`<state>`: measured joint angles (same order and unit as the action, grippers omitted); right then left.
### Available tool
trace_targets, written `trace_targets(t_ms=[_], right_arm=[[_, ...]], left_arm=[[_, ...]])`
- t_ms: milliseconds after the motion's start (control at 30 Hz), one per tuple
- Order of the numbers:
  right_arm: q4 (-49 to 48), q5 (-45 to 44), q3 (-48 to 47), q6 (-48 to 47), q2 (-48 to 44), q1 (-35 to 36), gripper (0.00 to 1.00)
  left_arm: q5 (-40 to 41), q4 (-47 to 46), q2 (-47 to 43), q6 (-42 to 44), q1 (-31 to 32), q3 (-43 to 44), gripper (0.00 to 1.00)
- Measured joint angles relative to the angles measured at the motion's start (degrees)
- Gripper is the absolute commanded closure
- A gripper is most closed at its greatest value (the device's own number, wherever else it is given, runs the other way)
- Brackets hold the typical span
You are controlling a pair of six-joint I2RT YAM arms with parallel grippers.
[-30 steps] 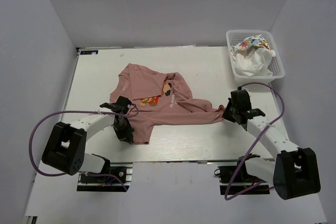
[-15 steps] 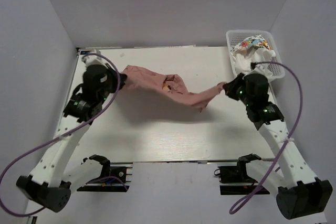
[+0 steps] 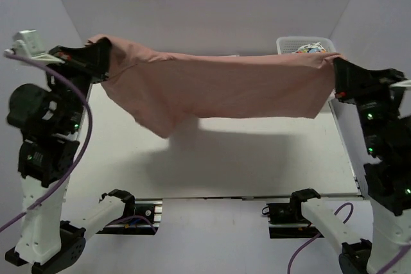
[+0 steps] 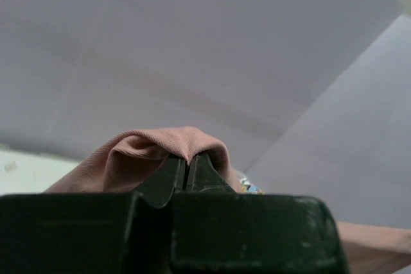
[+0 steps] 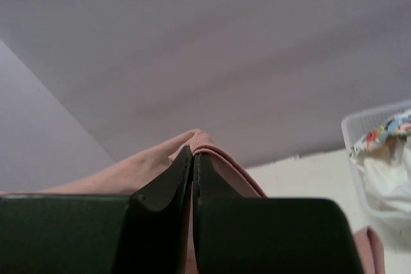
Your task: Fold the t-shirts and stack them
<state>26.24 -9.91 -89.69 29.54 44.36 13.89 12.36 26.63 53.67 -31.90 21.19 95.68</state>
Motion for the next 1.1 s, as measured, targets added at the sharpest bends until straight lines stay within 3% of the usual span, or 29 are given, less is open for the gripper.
trace_targets(t_ms=[367,567,733,867,1067,1100], right_arm=[[2.1,1.4,-10.7,-2.5,-7.0,0.0,1.0],[1.3,1.5,-13.5,-3.9,-7.5,0.0,1.0],[-3.0,0.7,-3.5,-4.0,-7.2,0.0,1.0],[-7.3,-1.4,9.8,-3.2,-2.9,0.0,1.0],[-16.2,-6.2,28.7,-2.4,13.3,0.0,1.0],[-17.2,-6.7,30.9,-2.2,16.6,-0.1,0.97]], left_arm=[[-7.3,1.5,-1.2,4.0,-0.4,22.1,1.0],[-10.1,-0.3,-1.0,5.6,-0.4,26.6,1.0],[-7.9,-4.0,1.3,8.3,-0.4,21.7,1.0],[1.9,-8.9,5.9,11.1,-0.4,10.3,1.0],[16.4,-14.8,26.5,14.0,-1.0,-5.4,0.91],[17.8,-15.0,30.9,14.1,-1.1,-6.6,0.82]])
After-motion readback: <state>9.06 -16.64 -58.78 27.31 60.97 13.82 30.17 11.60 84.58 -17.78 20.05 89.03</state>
